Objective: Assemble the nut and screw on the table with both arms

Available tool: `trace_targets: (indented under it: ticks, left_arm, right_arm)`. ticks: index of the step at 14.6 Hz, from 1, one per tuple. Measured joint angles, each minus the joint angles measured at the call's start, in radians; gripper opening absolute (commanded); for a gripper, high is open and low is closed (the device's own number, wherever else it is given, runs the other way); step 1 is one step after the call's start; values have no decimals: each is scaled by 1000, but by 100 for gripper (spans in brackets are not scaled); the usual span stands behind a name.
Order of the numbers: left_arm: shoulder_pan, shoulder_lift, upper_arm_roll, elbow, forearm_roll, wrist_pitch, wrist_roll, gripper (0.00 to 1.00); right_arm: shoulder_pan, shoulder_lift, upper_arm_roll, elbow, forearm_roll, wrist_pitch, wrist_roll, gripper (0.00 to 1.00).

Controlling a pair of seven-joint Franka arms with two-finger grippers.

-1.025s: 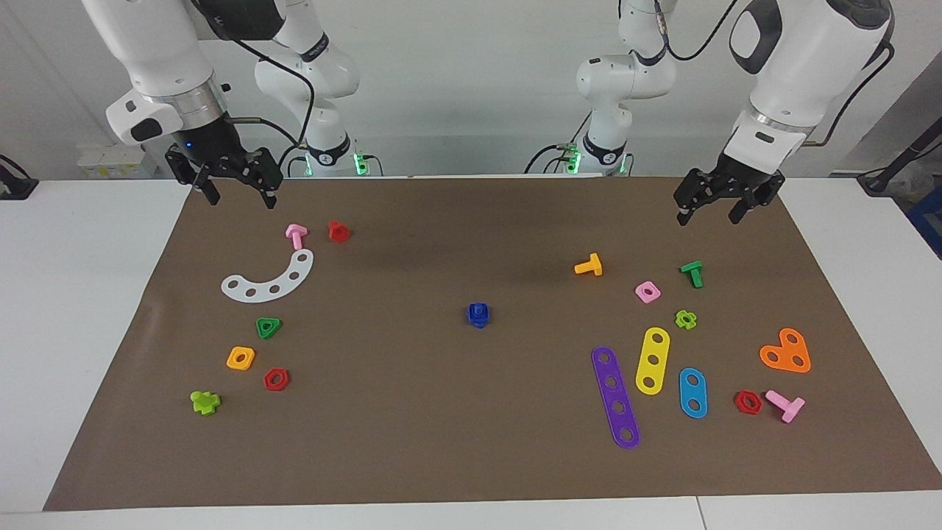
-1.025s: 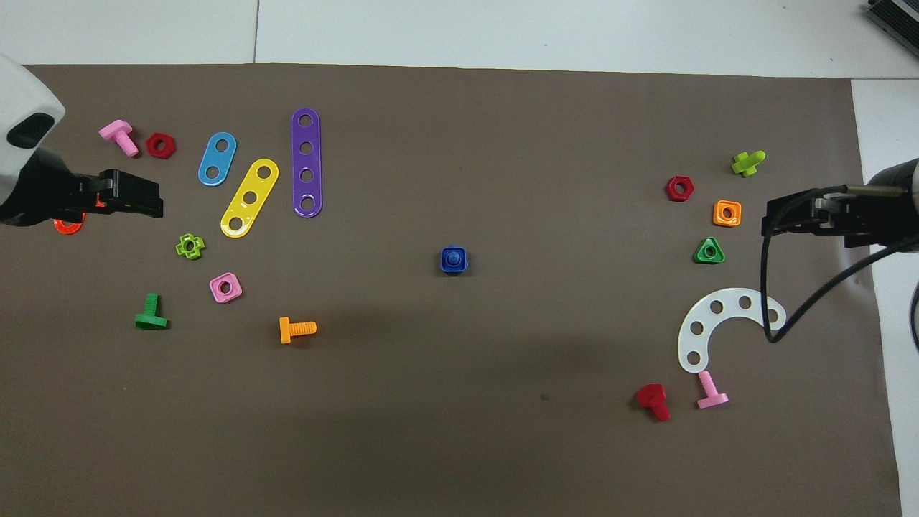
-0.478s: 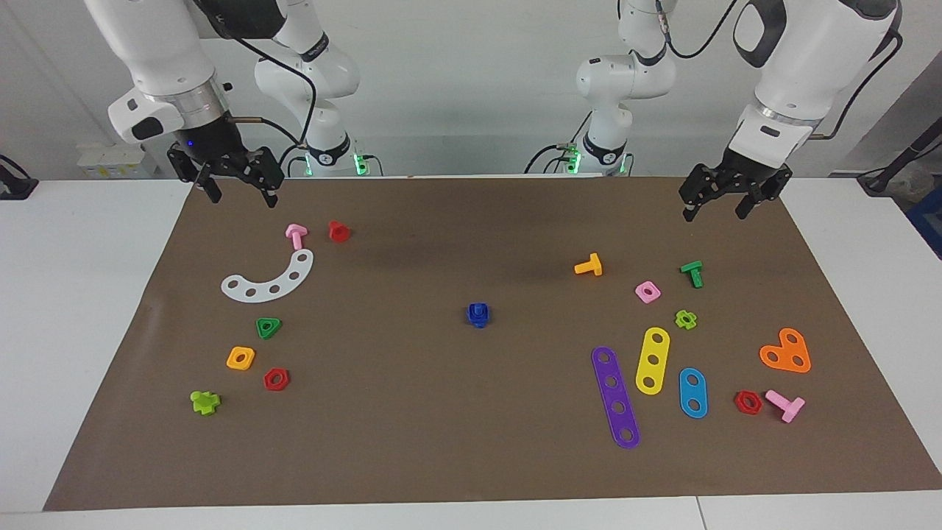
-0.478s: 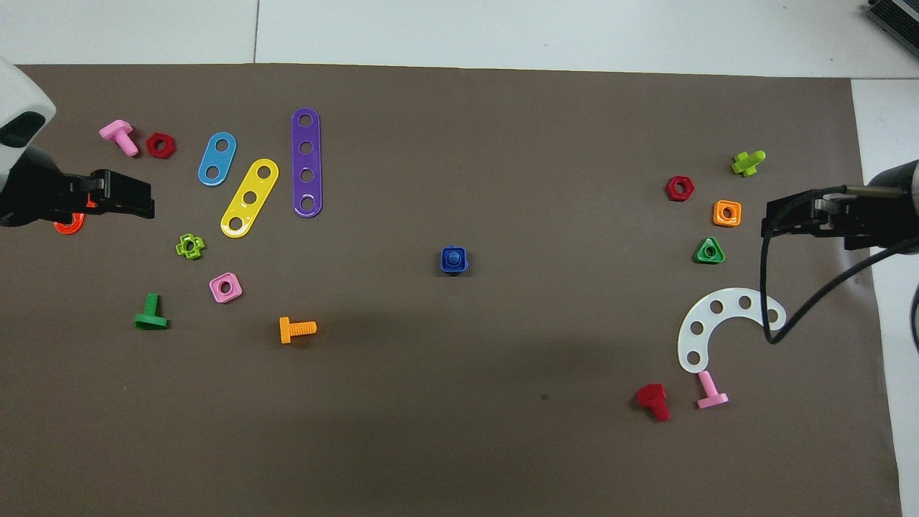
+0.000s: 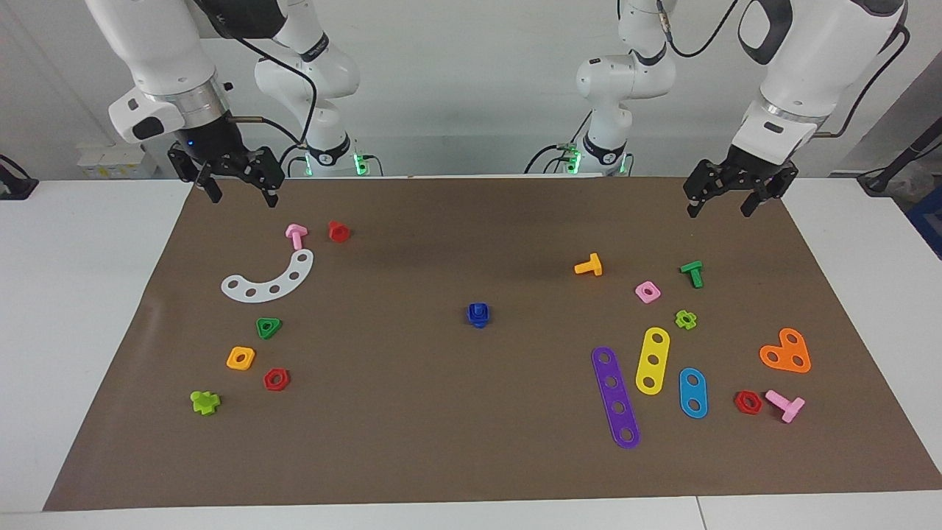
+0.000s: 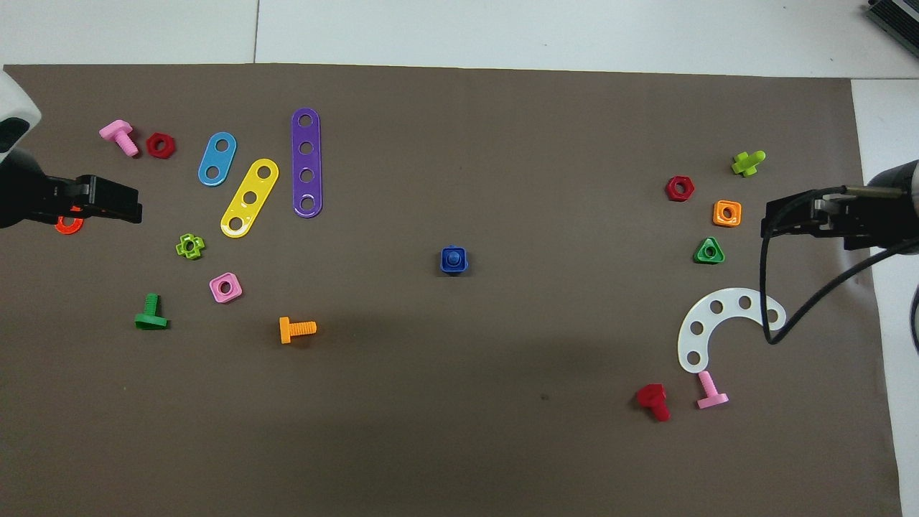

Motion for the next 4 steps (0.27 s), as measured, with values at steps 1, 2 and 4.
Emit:
trace_targets:
  ticks: [1, 2, 4]
  left_arm:
    - [4, -1, 0, 1, 0, 0, 6, 100]
    - [5, -2, 0, 2, 0, 0, 8, 100]
    - [6, -4, 0, 2, 0, 0, 10, 100]
  right_arm:
    - [0, 0, 0, 0, 0, 0, 0, 100]
    - [0, 0, 0, 0, 0, 0, 0, 100]
    - [0, 0, 0, 0, 0, 0, 0, 100]
